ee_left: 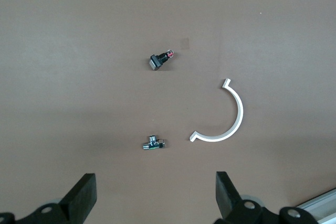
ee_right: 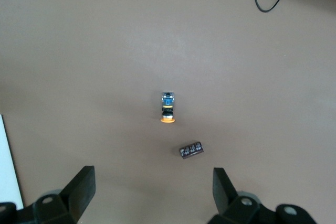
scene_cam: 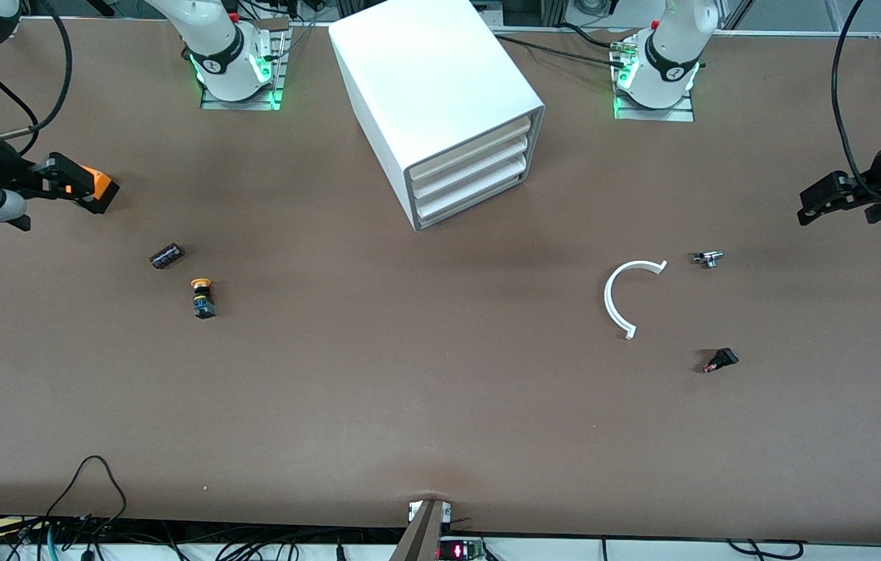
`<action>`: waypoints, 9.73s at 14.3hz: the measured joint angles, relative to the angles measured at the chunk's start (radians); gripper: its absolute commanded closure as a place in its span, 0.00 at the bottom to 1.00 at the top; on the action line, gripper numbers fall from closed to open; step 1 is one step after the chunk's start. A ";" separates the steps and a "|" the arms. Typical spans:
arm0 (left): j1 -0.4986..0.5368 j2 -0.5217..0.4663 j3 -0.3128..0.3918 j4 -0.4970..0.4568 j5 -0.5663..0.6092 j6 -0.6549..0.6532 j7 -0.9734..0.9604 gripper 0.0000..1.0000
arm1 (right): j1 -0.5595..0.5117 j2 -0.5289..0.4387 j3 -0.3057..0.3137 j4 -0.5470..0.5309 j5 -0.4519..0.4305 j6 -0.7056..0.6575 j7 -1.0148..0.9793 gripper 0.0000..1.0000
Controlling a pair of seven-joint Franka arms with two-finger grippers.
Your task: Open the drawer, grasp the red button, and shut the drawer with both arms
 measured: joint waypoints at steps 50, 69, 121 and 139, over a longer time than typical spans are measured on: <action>-0.049 0.638 -0.397 -0.419 -1.129 0.030 1.012 0.56 | 0.003 0.001 0.005 0.003 0.000 0.008 0.000 0.01; -0.067 0.648 -0.397 -0.405 -1.177 0.047 1.023 0.89 | 0.004 0.018 0.010 0.003 0.000 0.027 -0.001 0.01; 0.164 0.465 -0.348 0.046 -0.206 -0.002 0.057 0.00 | 0.859 0.667 0.018 0.329 0.066 0.290 1.569 1.00; -0.203 0.496 -0.442 -0.109 -0.071 0.386 -0.980 0.00 | 0.492 0.494 -0.044 0.440 0.105 -0.145 0.718 1.00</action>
